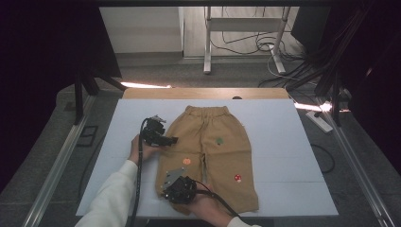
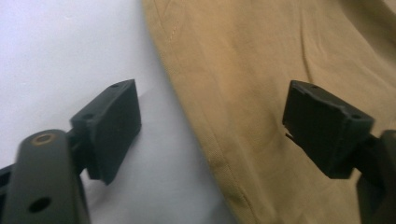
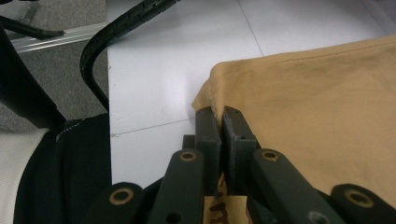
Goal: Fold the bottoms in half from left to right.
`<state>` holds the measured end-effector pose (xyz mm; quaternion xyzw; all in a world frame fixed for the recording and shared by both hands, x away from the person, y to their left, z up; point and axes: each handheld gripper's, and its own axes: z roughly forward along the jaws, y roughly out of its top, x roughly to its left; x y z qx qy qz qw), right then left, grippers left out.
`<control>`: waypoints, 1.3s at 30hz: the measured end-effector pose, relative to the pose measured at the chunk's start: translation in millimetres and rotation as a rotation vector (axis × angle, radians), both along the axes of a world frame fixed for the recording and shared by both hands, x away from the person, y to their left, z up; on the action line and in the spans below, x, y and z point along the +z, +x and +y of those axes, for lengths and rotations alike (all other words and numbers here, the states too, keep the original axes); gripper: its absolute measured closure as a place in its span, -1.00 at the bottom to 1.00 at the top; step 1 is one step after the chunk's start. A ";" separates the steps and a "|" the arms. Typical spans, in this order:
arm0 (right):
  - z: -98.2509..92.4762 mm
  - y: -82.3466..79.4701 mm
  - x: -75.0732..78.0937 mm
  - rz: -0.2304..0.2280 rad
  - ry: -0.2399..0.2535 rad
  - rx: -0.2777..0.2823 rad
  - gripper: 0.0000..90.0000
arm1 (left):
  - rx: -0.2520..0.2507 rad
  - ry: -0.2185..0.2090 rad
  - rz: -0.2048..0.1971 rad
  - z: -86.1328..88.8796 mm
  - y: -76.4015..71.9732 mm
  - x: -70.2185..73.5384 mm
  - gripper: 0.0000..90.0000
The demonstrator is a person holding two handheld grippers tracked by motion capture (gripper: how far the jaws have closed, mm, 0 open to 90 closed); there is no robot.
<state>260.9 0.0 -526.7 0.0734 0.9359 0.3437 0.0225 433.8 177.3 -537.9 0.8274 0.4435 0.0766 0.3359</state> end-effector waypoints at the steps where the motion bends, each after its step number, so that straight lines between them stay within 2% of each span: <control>1: 0.0 0.0 0.0 0.000 0.000 0.000 0.91 | 0.002 -0.005 0.000 0.2 -0.1 0.0 -0.50; 3: 0.0 0.1 0.0 0.000 0.000 0.000 0.91 | 0.000 -0.017 0.000 1.5 -0.5 0.6 -0.33; 4: 0.0 0.1 0.0 0.000 0.000 0.000 0.91 | -0.003 -0.028 0.004 2.2 -0.7 0.7 -0.07; 5: 0.0 0.1 -0.2 0.003 0.006 -0.001 0.91 | -0.013 -0.044 0.011 3.2 -0.8 0.6 -0.07; 6: 0.1 0.0 -0.5 0.003 0.008 -0.002 0.91 | -0.021 -0.056 0.017 3.7 -1.0 0.4 0.04; 9: -0.1 0.2 -0.3 0.005 0.007 -0.001 0.91 | -0.041 -0.079 0.045 4.6 -0.8 0.0 0.54; 12: -0.3 0.3 -0.2 0.005 0.007 -0.001 0.91 | -0.057 -0.084 0.063 3.9 -0.7 0.1 0.81; 17: -1.8 0.9 1.6 0.010 0.010 0.000 0.91 | -0.058 -0.104 0.066 5.5 -1.2 2.4 0.84; 25: -6.7 2.6 7.9 0.026 0.025 -0.005 0.91 | -0.068 -0.130 0.029 7.4 -4.6 15.9 0.86; 29: -11.3 4.5 13.3 0.031 0.023 -0.009 0.91 | -0.064 -0.138 0.017 7.6 -5.7 19.3 0.86; 32: -14.3 5.0 15.4 0.036 0.041 -0.016 0.91 | -0.066 -0.144 0.009 7.8 -6.3 22.0 0.86; 39: -24.3 4.4 22.6 0.034 0.046 -0.029 0.92 | -0.066 -0.176 -0.007 7.8 -8.2 28.9 0.86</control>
